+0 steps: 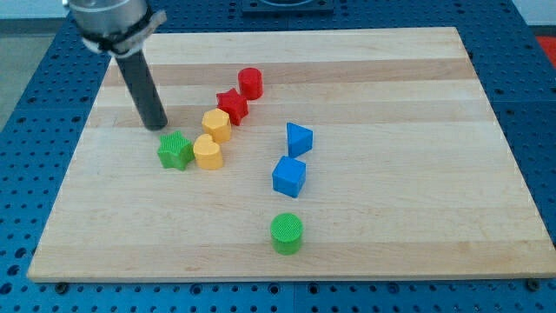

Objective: Place the green star to the bottom of the yellow heart

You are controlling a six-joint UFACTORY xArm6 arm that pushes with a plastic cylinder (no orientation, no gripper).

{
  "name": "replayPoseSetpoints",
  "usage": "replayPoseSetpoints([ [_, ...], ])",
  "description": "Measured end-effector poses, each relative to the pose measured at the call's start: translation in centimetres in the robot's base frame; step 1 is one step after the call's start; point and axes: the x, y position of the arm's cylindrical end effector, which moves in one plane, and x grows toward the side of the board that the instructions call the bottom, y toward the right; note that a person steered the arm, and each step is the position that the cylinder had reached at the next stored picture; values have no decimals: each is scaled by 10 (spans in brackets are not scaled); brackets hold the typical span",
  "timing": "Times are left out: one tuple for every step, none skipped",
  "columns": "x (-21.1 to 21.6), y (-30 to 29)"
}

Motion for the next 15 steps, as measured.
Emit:
replayPoseSetpoints([
  [5,0],
  [69,0],
  [75,0],
  [75,-4],
  [6,-27],
  [-28,-28],
  [-18,37],
  [-17,45],
  [-14,37],
  [12,11],
  [12,11],
  [30,11],
  [66,11],
  [109,11],
  [113,11],
])
